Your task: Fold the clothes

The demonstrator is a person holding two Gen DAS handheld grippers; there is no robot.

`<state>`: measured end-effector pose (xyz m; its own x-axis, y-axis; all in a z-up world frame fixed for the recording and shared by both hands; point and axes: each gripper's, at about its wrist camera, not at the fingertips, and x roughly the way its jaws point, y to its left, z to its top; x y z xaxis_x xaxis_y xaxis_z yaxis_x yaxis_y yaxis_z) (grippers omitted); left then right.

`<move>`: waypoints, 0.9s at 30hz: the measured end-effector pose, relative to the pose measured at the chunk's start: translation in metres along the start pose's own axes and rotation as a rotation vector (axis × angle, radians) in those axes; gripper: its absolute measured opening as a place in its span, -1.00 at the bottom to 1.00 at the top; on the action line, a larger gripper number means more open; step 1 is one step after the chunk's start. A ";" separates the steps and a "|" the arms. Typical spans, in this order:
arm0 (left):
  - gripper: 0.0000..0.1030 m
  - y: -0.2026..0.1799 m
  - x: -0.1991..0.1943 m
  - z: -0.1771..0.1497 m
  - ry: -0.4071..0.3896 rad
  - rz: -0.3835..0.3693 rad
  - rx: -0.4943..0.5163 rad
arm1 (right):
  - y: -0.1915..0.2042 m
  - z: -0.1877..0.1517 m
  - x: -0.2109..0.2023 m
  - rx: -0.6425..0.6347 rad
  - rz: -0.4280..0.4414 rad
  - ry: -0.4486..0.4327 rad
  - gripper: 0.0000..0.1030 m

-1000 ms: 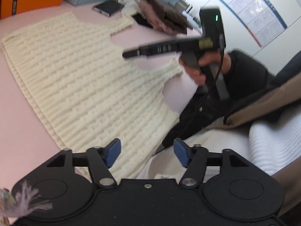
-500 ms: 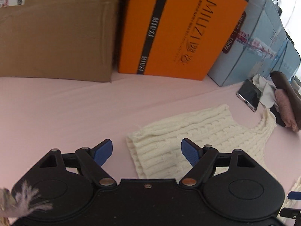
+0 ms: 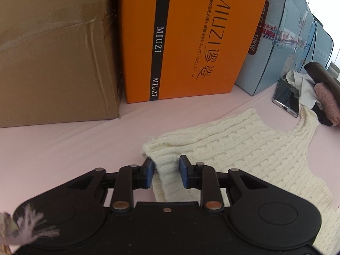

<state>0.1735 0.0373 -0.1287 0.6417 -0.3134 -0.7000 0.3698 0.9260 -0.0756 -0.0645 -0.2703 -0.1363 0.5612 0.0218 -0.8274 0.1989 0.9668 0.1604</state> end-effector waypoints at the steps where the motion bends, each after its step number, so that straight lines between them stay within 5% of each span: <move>1: -0.16 -0.002 -0.008 -0.001 -0.021 0.003 0.005 | -0.001 -0.001 -0.001 -0.007 0.002 0.001 0.32; 6: 0.66 -0.018 -0.061 -0.013 -0.150 0.018 0.031 | -0.005 0.002 -0.002 -0.038 0.049 -0.019 0.33; 9: 0.97 -0.030 -0.100 -0.033 -0.242 0.028 0.039 | -0.004 0.007 -0.001 -0.078 0.089 -0.032 0.48; 21: 1.00 -0.076 -0.170 -0.097 -0.209 0.050 -0.039 | 0.012 0.004 -0.014 -0.279 0.197 -0.022 0.62; 27: 1.00 -0.101 -0.177 -0.130 -0.075 0.050 0.111 | 0.006 -0.010 -0.023 -0.364 0.218 0.032 0.62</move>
<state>-0.0646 0.0263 -0.0893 0.7078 -0.2862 -0.6459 0.4055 0.9132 0.0397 -0.0847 -0.2626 -0.1219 0.5324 0.2384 -0.8122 -0.2219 0.9653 0.1378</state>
